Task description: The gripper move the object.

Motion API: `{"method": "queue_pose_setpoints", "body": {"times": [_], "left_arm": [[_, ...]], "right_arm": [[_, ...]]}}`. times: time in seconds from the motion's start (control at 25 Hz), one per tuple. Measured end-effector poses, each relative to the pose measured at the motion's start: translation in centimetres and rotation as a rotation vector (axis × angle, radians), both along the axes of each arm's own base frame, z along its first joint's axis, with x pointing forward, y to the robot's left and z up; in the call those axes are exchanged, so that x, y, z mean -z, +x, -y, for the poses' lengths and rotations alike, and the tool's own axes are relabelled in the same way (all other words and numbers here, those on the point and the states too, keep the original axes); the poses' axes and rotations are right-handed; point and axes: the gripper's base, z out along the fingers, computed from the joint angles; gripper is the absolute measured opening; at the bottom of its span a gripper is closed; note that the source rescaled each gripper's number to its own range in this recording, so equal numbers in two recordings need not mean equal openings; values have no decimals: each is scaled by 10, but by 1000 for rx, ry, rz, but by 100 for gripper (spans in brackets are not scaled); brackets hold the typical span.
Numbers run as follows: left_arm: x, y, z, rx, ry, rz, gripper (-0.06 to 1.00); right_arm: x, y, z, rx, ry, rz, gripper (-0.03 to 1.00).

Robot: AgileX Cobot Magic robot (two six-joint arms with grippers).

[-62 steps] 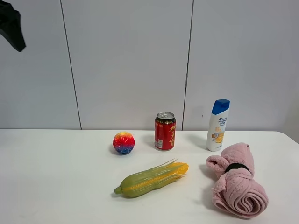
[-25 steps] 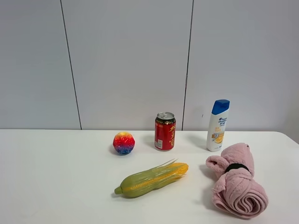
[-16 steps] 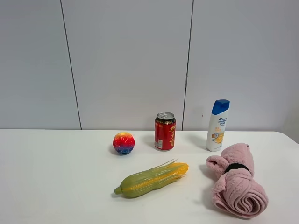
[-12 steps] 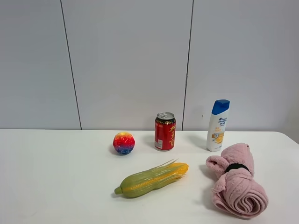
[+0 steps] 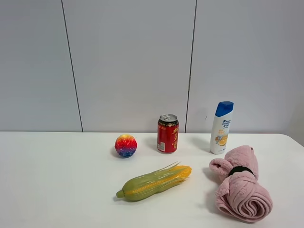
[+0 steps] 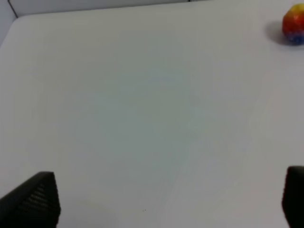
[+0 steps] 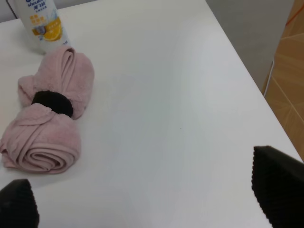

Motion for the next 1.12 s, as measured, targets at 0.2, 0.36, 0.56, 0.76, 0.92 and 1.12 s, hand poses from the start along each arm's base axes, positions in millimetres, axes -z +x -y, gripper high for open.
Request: {"method": "queue_pose_setpoints", "body": {"times": [0.2,0.36,0.56,0.76,0.92,1.12], "left_arm": [[0,-1,-1,49,-2,-2,90],[0,-1,-2,36,-5,-3,90],[0,-1,-2,24,-25,-4,90],[1,-1,-5,-42,-89,-4,90],[2,0,-7,-68,-97,-7,90],[2,0,-7,-71,-100,-7,90]], "right_arm": [[0,0,0,0,0,0,100],[0,0,0,0,0,0,100],[0,0,0,0,0,0,100],[0,0,0,0,0,0,100],[0,0,0,0,0,0,100],[0,0,0,0,0,0,100]]}}
